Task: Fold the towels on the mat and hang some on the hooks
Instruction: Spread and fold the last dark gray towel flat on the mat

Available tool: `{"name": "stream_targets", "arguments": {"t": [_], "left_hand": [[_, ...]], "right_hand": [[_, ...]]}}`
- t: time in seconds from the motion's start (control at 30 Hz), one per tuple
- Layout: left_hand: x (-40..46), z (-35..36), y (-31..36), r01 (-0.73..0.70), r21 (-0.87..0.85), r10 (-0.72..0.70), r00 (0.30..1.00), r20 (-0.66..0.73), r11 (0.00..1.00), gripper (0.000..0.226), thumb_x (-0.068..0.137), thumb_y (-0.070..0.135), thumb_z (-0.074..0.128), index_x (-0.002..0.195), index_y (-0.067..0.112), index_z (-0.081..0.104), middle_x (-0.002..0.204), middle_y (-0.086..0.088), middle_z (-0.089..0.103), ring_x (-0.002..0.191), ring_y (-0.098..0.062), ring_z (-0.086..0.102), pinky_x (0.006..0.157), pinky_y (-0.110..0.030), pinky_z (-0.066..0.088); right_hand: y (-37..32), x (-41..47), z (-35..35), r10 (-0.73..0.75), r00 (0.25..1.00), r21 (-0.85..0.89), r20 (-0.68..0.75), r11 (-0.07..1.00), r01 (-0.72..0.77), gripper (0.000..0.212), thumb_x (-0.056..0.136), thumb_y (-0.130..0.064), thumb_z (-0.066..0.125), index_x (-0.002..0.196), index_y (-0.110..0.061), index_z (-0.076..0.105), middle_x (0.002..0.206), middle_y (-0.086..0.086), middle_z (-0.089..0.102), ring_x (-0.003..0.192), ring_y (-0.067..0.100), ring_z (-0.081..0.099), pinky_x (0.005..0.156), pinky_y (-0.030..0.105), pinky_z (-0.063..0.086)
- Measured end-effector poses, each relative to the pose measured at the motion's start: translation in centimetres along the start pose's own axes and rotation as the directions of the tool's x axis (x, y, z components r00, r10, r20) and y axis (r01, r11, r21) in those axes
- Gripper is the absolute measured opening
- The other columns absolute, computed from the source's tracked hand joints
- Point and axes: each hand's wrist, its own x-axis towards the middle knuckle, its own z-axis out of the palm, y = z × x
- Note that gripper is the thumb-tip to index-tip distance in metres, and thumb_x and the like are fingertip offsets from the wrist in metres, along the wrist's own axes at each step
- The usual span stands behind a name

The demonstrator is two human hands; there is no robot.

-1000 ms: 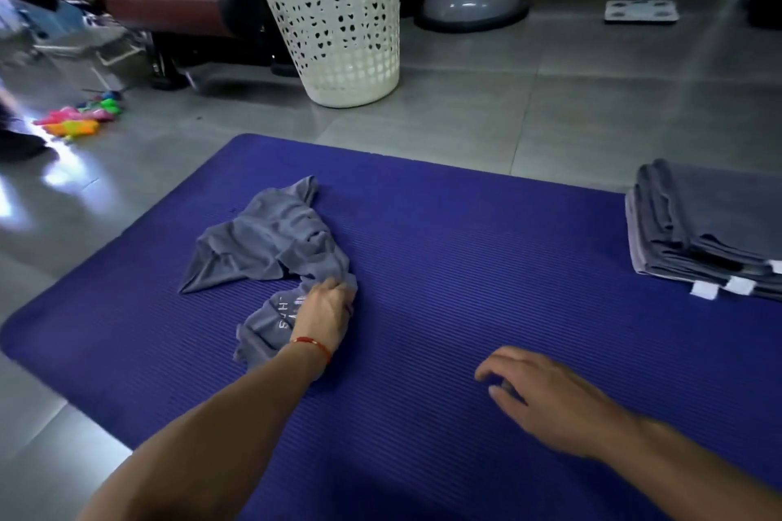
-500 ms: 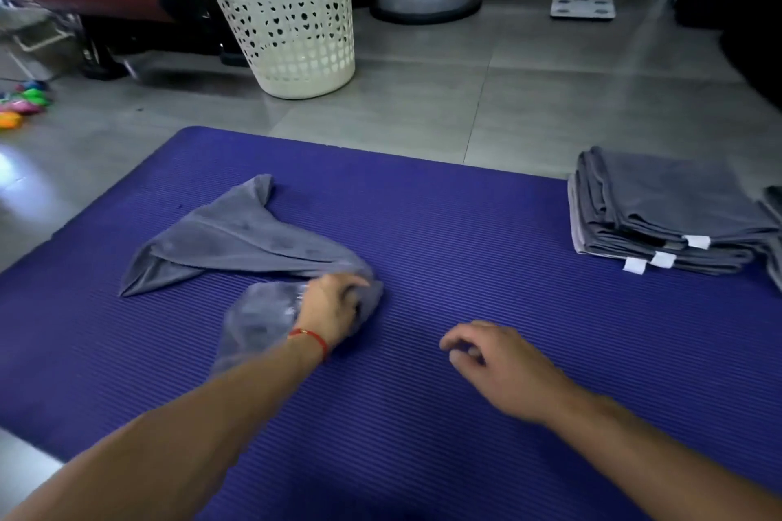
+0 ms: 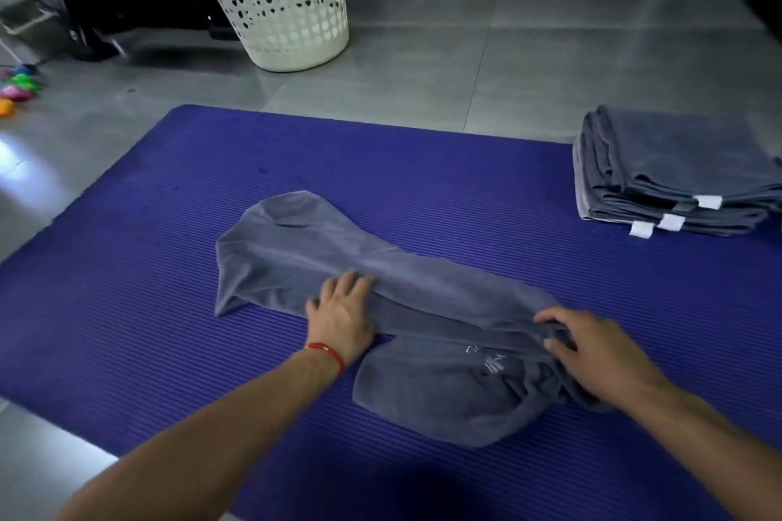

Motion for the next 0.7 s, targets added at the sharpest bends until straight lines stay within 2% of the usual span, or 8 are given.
{"name": "stream_targets", "arguments": {"t": [0.07, 0.13, 0.2, 0.3, 0.47, 0.53, 0.6, 0.7], "left_hand": [[0.8, 0.7, -3.4, 0.107, 0.070, -0.111, 0.993, 0.047, 0.992, 0.068, 0.088, 0.047, 0.063, 0.150, 0.039, 0.037, 0.162, 0.006, 0.027, 0.145, -0.029, 0.027, 0.110, -0.060, 0.030], [1.4, 0.9, -5.1, 0.104, 0.013, -0.104, 0.994, 0.018, 0.995, 0.057, 0.093, 0.045, 0.063, 0.147, 0.035, 0.047, 0.161, 0.004, 0.033, 0.144, -0.030, 0.032, 0.109, -0.059, 0.033], [2.0, 0.9, -5.2, 0.050, -0.018, -0.050, 0.998, -0.023, 0.999, 0.033, 0.094, 0.034, 0.067, 0.126, 0.025, 0.065, 0.153, 0.000, 0.045, 0.137, -0.033, 0.041, 0.102, -0.057, 0.041], [2.2, 0.6, -4.7, 0.040, -0.018, -0.040, 0.999, -0.036, 0.999, 0.009, 0.094, 0.027, 0.064, 0.098, 0.019, 0.068, 0.143, 0.003, 0.052, 0.128, -0.032, 0.045, 0.090, -0.055, 0.042], [1.4, -1.0, -1.4, -0.158, -0.143, 0.142, 0.982, -0.121, 0.977, 0.018, 0.098, 0.032, 0.051, 0.087, 0.018, 0.057, 0.095, -0.004, 0.062, 0.091, -0.035, 0.061, 0.078, -0.044, 0.048], [-0.3, -2.3, 3.2, -0.327, -0.321, 0.292, 0.944, -0.155, 0.889, 0.020, 0.100, 0.025, 0.053, 0.085, 0.014, 0.056, 0.083, -0.003, 0.062, 0.078, -0.027, 0.062, 0.074, -0.038, 0.048], [-2.3, -3.6, 8.1, -0.438, -0.487, 0.426, 0.893, -0.144, 0.756, 0.015, 0.101, 0.022, 0.058, 0.089, 0.013, 0.059, 0.084, 0.003, 0.063, 0.077, -0.015, 0.061, 0.076, -0.033, 0.050], [-3.4, -4.1, 10.7, -0.339, -0.696, 0.424, 0.904, -0.055, 0.633, 0.007, 0.099, 0.024, 0.063, 0.103, 0.019, 0.065, 0.098, 0.004, 0.068, 0.090, -0.013, 0.067, 0.083, -0.034, 0.056]], "right_hand": [[0.1, -0.3, 0.2, 0.022, 0.999, -0.174, -0.025, 0.984, -0.026, 0.039, 0.102, -0.042, 0.055, 0.140, -0.037, 0.052, 0.137, -0.003, 0.051, 0.124, 0.018, 0.049, 0.096, 0.036, 0.050], [-0.6, -0.2, 0.1, -0.003, 0.998, -0.308, -0.058, 0.951, -0.015, 0.043, 0.103, -0.046, 0.050, 0.144, -0.035, 0.048, 0.144, -0.003, 0.041, 0.131, 0.020, 0.040, 0.103, 0.040, 0.046], [-1.8, -0.1, -0.1, -0.076, 0.993, -0.351, -0.091, 0.936, 0.039, 0.047, 0.103, -0.047, 0.048, 0.147, -0.033, 0.044, 0.151, -0.003, 0.034, 0.136, 0.020, 0.036, 0.107, 0.042, 0.041], [-3.3, 0.1, 0.0, -0.180, 0.983, -0.320, -0.038, 0.934, 0.159, 0.051, 0.103, -0.045, 0.048, 0.152, -0.033, 0.038, 0.160, -0.005, 0.025, 0.144, 0.018, 0.029, 0.114, 0.042, 0.033], [-4.3, -0.2, 1.2, -0.307, 0.948, -0.351, 0.080, 0.882, 0.315, 0.063, 0.103, -0.050, 0.047, 0.159, -0.040, 0.020, 0.168, -0.008, 0.010, 0.154, 0.014, 0.012, 0.125, 0.043, 0.013], [-4.5, -0.5, 1.3, -0.395, 0.916, -0.286, 0.067, 0.872, 0.396, 0.075, 0.100, -0.054, 0.050, 0.160, -0.045, 0.007, 0.168, -0.016, 0.005, 0.154, 0.006, 0.006, 0.127, 0.041, 0.007], [-5.4, -0.9, 1.0, -0.481, 0.875, -0.055, 0.055, 0.873, 0.484, 0.077, 0.095, -0.054, 0.060, 0.153, -0.055, 0.009, 0.158, -0.035, 0.013, 0.146, -0.013, 0.012, 0.124, 0.026, 0.015], [-6.2, -1.4, 0.4, -0.425, 0.905, 0.279, -0.039, 0.865, 0.418, 0.056, 0.092, -0.038, 0.071, 0.131, -0.062, 0.038, 0.117, -0.056, 0.048, 0.113, -0.029, 0.045, 0.092, 0.001, 0.038]]}}
